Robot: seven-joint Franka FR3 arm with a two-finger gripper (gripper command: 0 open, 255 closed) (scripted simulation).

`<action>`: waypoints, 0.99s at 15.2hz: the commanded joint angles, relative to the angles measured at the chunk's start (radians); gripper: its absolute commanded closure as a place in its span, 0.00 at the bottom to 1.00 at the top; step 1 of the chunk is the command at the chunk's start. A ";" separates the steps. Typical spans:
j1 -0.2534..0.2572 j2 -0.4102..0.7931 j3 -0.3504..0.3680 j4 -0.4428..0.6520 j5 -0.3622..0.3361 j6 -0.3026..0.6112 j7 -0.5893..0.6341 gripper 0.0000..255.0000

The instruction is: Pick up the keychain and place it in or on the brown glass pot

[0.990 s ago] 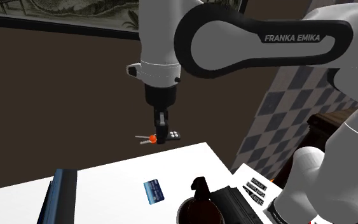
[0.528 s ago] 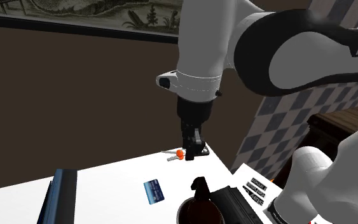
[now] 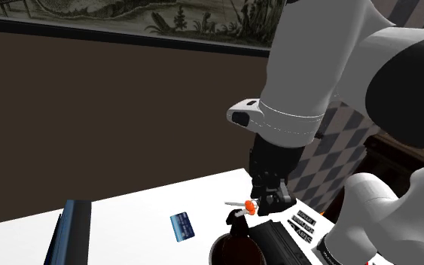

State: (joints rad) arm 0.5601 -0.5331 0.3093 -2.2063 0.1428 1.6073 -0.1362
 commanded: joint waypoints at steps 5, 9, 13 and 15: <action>0.006 -0.014 0.009 -0.086 0.011 0.073 0.001 1.00; 0.009 -0.013 0.016 -0.139 0.015 0.126 0.000 1.00; 0.011 -0.006 0.025 -0.195 0.021 0.189 0.000 1.00; 0.011 -0.006 0.025 -0.195 0.021 0.189 0.000 1.00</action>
State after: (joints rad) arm 0.5708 -0.5405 0.3326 -2.3976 0.1632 1.7909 -0.1372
